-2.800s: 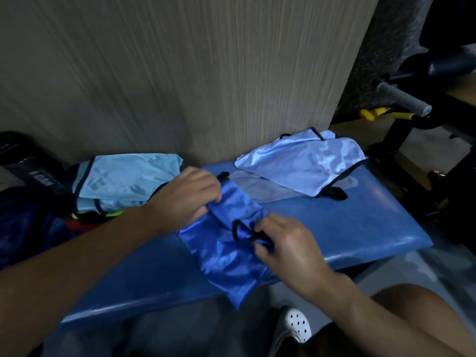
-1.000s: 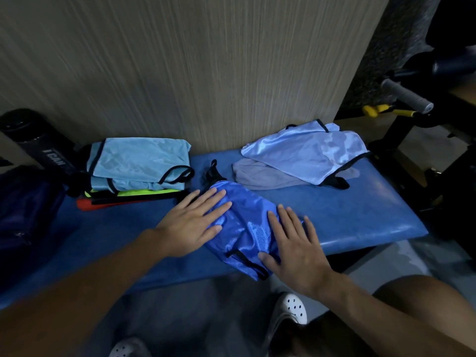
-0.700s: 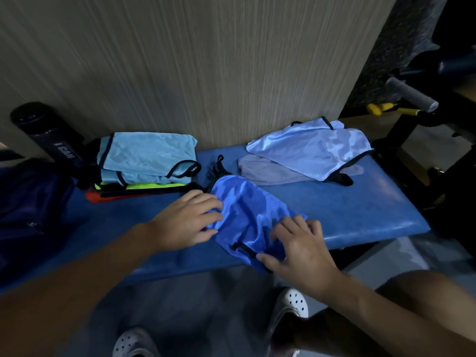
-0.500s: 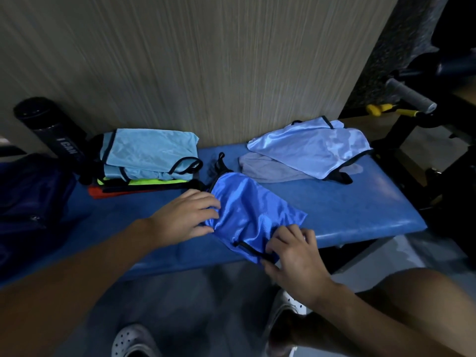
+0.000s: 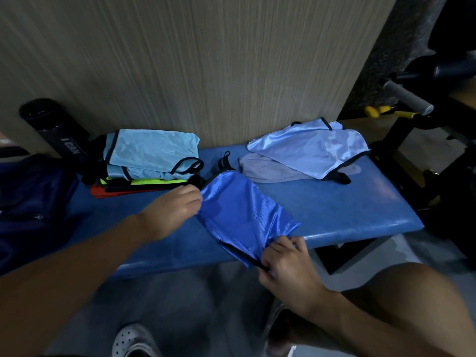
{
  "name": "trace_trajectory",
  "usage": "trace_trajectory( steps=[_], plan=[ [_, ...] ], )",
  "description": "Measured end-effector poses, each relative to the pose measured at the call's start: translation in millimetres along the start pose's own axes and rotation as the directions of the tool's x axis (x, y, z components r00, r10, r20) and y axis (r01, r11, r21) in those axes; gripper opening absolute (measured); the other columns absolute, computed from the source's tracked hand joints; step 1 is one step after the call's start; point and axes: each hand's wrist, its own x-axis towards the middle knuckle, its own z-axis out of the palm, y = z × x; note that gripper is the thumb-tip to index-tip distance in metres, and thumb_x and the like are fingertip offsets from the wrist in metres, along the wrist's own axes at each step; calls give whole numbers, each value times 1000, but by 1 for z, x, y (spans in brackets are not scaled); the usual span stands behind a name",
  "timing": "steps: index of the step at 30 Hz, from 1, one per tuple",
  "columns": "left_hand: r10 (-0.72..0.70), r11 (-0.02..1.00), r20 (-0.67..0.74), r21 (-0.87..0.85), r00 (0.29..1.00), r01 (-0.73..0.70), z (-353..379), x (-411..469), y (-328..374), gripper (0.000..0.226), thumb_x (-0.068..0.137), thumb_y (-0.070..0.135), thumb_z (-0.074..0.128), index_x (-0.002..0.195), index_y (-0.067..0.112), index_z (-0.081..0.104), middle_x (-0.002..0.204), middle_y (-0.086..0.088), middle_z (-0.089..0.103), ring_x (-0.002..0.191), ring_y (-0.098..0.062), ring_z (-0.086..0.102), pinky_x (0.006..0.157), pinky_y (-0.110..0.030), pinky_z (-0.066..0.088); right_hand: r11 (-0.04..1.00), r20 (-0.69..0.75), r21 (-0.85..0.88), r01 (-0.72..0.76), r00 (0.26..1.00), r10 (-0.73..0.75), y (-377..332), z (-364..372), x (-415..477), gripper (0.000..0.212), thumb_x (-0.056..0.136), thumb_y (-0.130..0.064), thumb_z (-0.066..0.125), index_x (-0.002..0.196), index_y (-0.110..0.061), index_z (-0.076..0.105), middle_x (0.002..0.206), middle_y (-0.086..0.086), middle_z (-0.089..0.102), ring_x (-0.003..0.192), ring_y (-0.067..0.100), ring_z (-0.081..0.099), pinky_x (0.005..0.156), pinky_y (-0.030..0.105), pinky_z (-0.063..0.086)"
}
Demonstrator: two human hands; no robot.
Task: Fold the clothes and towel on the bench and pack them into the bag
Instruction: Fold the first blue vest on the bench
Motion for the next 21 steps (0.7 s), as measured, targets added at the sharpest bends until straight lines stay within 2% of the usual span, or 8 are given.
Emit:
trace_trajectory(
  steps=[3,6,9,13,15,17,19,21],
  plan=[
    [-17,992,49,128,999,10,-3,5,5,24,72,-6,69,84,14,62,92,1,58,91,-23,52,76,-36,44,997,26,-38,62,998,-61,-1,1,0,30,77,-54,55,65,-27,51,67,-13,54,78,13,52,79,36,30],
    [-76,990,13,120,997,74,-16,21,24,29,73,10,48,97,13,63,100,-2,59,94,-27,56,82,-35,41,998,-56,61,29,998,-26,-3,-3,6,33,83,-58,57,74,-26,56,77,-13,53,82,14,51,79,35,31],
    [-129,991,40,51,991,127,-16,43,41,47,85,25,40,126,14,60,130,-4,57,123,-26,52,105,-38,37,997,-92,68,-36,995,42,-6,-6,13,34,87,-51,56,102,-22,61,107,-5,56,103,20,54,90,37,36],
    [-202,979,255,36,945,200,5,52,46,64,97,53,18,158,30,17,165,1,13,153,-18,9,124,-37,5,991,78,-86,-102,991,108,-7,5,19,73,82,-58,50,139,-12,46,149,11,41,139,28,38,111,49,26],
    [-236,971,327,56,915,231,17,46,42,63,97,62,4,155,40,-8,165,5,-11,153,-17,-12,123,-38,-6,979,201,-193,-59,975,98,-3,14,17,85,80,-59,52,147,-8,38,156,16,32,145,29,31,113,53,22],
    [-270,962,373,70,888,263,21,42,38,64,92,68,-8,150,45,-20,162,9,-24,149,-16,-24,123,-39,-9,973,259,-231,-16,963,78,3,20,15,95,73,-56,68,149,-9,37,158,16,28,146,28,29,113,54,21],
    [-290,957,387,83,875,280,20,42,35,70,90,71,-8,154,43,-12,164,8,-20,151,-16,-19,123,-41,-4,977,283,-212,-6,957,67,8,22,17,107,62,-67,71,148,-13,39,157,13,32,145,26,30,112,54,19],
    [-288,958,319,88,903,274,13,49,34,70,93,67,9,156,36,18,166,2,8,152,-22,9,120,-42,13,993,280,-105,-48,957,75,10,17,22,114,51,-85,52,145,-20,41,153,8,38,144,22,28,112,53,15]
  ],
)
